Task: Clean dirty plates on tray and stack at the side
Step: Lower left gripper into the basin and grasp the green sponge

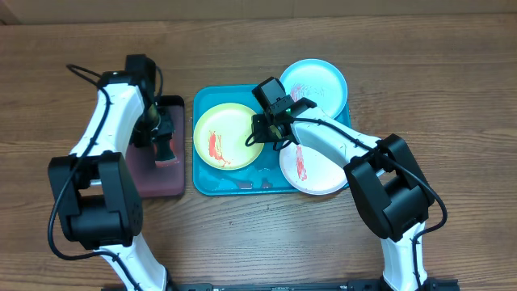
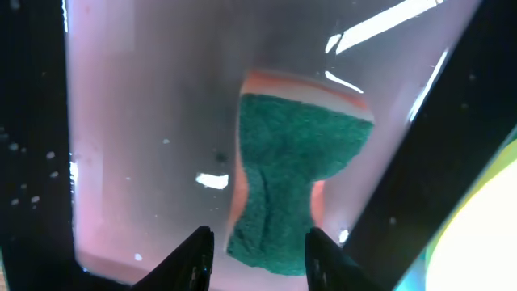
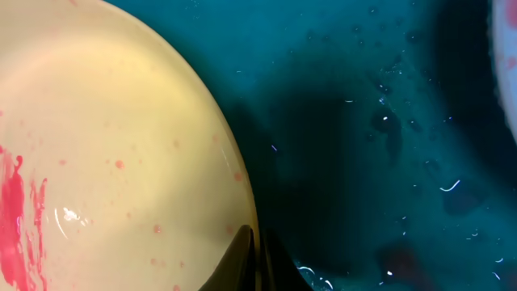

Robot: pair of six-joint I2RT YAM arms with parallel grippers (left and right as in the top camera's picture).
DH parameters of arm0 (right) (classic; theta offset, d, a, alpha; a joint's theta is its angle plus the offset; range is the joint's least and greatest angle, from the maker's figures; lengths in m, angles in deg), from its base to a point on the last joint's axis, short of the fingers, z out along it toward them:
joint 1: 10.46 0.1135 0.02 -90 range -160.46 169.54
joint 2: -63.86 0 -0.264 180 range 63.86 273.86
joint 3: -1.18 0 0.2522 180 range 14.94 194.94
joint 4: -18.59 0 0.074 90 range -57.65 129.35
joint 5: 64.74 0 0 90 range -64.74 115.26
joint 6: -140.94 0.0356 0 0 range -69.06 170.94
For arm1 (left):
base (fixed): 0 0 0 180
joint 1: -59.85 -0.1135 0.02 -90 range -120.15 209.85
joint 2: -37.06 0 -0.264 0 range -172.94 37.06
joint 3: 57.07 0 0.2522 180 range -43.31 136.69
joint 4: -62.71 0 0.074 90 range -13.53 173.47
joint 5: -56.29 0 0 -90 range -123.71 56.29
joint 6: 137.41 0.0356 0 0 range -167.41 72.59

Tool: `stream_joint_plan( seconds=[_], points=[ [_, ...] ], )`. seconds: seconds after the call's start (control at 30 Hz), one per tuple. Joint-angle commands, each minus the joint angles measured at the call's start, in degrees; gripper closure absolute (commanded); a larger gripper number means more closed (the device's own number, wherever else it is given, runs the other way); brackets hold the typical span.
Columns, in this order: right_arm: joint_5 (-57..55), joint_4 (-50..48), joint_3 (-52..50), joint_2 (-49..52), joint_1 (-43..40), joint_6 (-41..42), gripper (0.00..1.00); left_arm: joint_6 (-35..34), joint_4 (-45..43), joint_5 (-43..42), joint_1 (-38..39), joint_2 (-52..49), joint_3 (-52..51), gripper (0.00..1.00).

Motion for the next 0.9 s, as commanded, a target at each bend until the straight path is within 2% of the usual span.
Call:
stream_joint_plan(
  seconds=[0.0,0.47,0.87],
  points=[
    [-1.3,0.7,0.6,0.9,0.3,-0.2,0.96,3.2,-0.2,-2.1,0.1,-0.5,-0.2,0.64],
    [-1.3,0.7,0.6,0.9,0.3,-0.2,0.96,3.4,-2.6,-2.5,0.5,-0.5,-0.6,0.73],
    [-1.3,0.7,0.6,0.9,0.3,-0.2,0.96,3.4,-9.0,-2.9,0.9,-0.5,-8.0,0.71]
  ],
)
